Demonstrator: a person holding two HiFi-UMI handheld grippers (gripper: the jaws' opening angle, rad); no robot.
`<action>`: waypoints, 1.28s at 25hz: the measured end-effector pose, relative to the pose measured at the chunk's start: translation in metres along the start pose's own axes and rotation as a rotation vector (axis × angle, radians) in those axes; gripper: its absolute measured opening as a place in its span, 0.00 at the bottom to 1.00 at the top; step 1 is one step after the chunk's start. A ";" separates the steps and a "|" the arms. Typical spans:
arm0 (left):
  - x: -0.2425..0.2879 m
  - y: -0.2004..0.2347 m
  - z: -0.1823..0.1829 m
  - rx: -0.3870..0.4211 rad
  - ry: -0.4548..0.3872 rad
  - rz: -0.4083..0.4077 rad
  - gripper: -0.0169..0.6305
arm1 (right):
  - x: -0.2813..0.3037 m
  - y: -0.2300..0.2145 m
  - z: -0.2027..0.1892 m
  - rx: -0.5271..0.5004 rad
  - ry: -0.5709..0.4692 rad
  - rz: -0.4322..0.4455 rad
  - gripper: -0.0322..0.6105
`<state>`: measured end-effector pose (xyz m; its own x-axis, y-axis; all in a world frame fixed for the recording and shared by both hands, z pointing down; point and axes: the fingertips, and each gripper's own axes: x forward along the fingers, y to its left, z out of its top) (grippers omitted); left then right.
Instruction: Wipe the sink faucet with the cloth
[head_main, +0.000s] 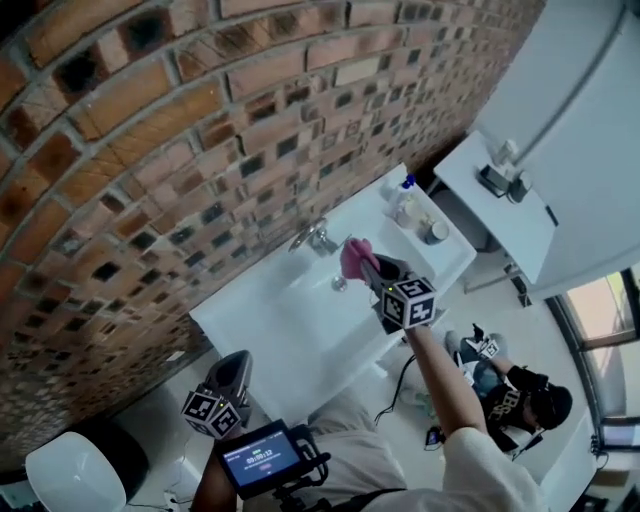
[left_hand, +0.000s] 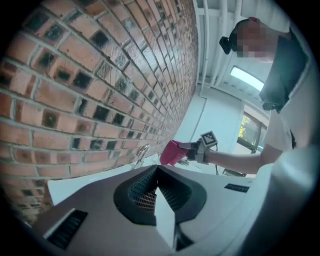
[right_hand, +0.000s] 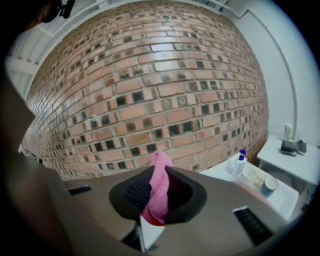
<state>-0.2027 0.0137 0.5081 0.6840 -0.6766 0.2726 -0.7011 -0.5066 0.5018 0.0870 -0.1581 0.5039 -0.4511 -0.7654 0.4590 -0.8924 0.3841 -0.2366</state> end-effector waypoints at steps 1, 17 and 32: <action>0.013 0.000 0.001 -0.001 0.011 0.007 0.03 | 0.020 -0.014 0.004 -0.012 0.019 0.005 0.13; 0.113 0.009 -0.021 -0.038 0.100 0.101 0.03 | 0.253 -0.117 -0.084 -0.224 0.608 0.202 0.13; 0.119 0.025 -0.026 -0.078 0.132 0.171 0.03 | 0.303 -0.138 -0.178 -0.022 0.933 0.442 0.13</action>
<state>-0.1336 -0.0660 0.5749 0.5803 -0.6708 0.4618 -0.7951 -0.3439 0.4996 0.0724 -0.3509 0.8281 -0.5547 0.1475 0.8189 -0.6418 0.5505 -0.5339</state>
